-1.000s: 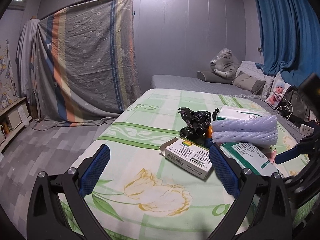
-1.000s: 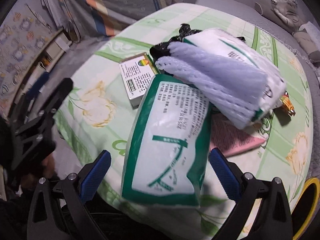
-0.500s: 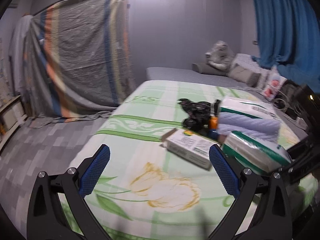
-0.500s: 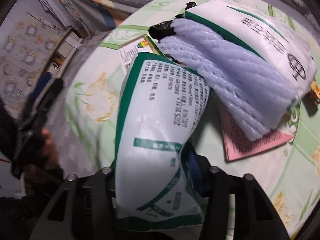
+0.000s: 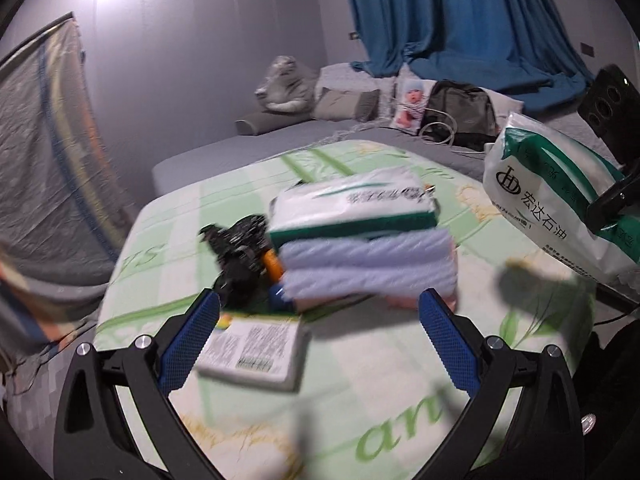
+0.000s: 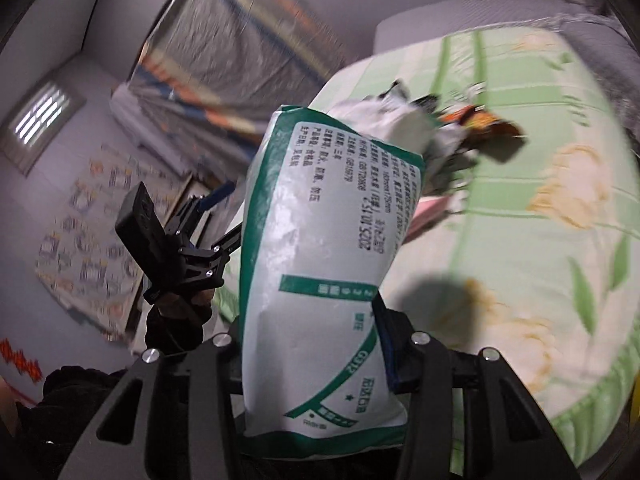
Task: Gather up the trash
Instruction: 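Grasp the purple foam fruit net with the left gripper while the right gripper holds the bag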
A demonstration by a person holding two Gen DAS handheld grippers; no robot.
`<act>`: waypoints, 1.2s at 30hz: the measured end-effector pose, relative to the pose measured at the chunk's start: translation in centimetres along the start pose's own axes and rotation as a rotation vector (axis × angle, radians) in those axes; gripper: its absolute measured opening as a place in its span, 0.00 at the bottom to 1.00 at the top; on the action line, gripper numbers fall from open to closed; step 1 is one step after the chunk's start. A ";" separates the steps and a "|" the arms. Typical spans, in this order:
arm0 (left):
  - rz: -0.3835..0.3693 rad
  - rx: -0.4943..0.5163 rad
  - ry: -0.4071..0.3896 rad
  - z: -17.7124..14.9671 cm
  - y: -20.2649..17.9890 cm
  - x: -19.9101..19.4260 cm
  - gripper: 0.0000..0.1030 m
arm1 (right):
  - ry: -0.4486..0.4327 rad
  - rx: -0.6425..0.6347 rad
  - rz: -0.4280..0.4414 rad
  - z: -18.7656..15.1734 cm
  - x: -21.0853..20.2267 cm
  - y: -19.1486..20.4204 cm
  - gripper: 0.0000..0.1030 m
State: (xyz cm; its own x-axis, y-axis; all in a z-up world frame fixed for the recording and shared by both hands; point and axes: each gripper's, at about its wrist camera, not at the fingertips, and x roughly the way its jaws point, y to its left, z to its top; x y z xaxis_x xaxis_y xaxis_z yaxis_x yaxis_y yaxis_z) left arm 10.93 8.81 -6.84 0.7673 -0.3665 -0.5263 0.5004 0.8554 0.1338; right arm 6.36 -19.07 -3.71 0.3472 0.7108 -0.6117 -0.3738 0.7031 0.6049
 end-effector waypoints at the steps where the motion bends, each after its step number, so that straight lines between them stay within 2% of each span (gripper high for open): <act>1: -0.031 0.016 -0.007 0.8 -0.4 0.5 0.92 | -0.026 0.018 -0.006 -0.5 -0.9 -0.7 0.41; 6: -0.158 0.182 -0.066 3.5 -2.6 1.9 0.92 | -0.096 0.063 -0.027 -1.9 -2.6 -2.1 0.41; 9: -0.223 0.200 -0.048 3.3 -1.7 2.3 0.92 | -0.099 0.074 -0.009 -2.7 -2.7 -2.5 0.41; 10: -0.225 0.182 -0.039 3.0 -0.9 2.2 0.92 | -0.097 0.072 -0.006 -2.9 -2.4 -2.4 0.41; 14: -0.165 -0.020 0.058 0.0 3.0 2.6 0.92 | -0.096 0.068 0.015 -2.5 -1.8 -1.9 0.41; 16: -0.135 -0.083 0.099 -1.7 4.3 2.5 0.92 | -0.096 0.072 0.029 -2.1 -1.6 -2.1 0.41; 18: -0.084 -0.106 0.106 -2.9 5.0 1.9 0.92 | -0.090 0.076 0.037 -1.6 -1.4 -2.1 0.41; 20: -0.034 -0.066 0.096 -3.6 5.2 0.8 0.92 | -0.073 0.082 0.044 -1.2 -0.6 -2.3 0.41; 23: -0.018 0.075 0.083 -3.6 5.3 -0.3 0.92 | -0.052 0.085 0.050 -0.6 0.3 -2.3 0.41; 25: -0.052 0.097 0.076 -2.9 6.0 -0.5 0.92 | -0.042 0.076 0.046 -0.3 0.6 -2.0 0.41; 27: -0.129 0.125 0.066 -1.8 5.6 -0.4 0.92 | -0.043 0.071 0.042 -0.1 0.7 -1.7 0.41; 29: -0.139 0.194 0.004 -1.0 3.9 0.0 0.92 | -0.051 0.076 0.041 -0.1 0.7 -1.7 0.41; 31: -0.129 0.198 -0.015 -0.5 2.5 1.1 0.92 | -0.061 0.088 0.038 0.0 0.6 -1.9 0.41; 34: -0.150 0.180 0.037 -0.4 1.4 4.2 0.92 | -0.068 0.104 0.031 -0.1 0.4 -2.1 0.41; 36: -0.196 0.155 0.078 -0.3 1.5 5.9 0.92 | -0.069 0.104 0.024 -0.2 0.1 -2.2 0.41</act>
State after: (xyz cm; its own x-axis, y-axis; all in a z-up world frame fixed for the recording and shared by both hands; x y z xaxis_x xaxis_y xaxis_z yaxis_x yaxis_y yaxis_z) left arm 16.10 8.09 -10.03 0.6193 -0.4853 -0.6172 0.6967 0.7022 0.1469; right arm 7.04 -20.54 -5.14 0.3992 0.7245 -0.5619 -0.2928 0.6815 0.6707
